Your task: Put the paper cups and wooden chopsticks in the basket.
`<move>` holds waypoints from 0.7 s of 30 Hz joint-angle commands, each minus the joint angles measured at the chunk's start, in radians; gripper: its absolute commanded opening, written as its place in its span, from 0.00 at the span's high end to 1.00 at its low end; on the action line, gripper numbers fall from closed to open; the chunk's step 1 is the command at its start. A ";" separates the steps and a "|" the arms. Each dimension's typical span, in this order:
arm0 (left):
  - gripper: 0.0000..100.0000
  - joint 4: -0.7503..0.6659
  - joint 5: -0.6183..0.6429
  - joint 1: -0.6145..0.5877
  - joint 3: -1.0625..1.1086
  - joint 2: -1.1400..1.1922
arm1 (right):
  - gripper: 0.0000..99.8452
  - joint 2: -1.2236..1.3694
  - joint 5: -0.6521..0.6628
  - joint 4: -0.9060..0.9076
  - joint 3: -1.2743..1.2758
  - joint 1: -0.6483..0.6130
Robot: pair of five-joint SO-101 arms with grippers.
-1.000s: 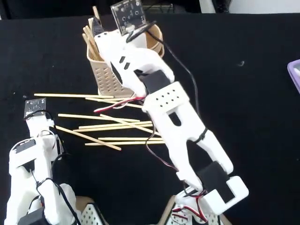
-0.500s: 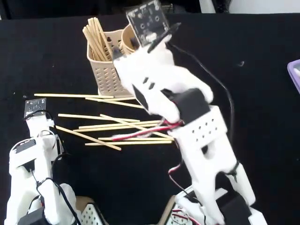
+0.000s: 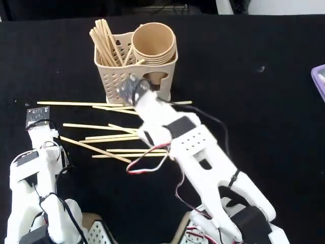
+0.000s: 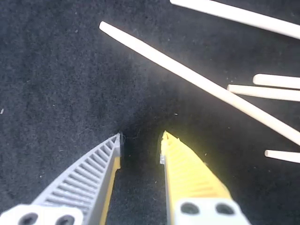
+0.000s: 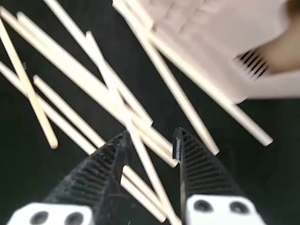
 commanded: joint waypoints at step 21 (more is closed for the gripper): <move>0.75 0.577 0.615 0.234 -1.438 0.861 | 0.85 -0.002 -0.054 -0.388 0.268 0.393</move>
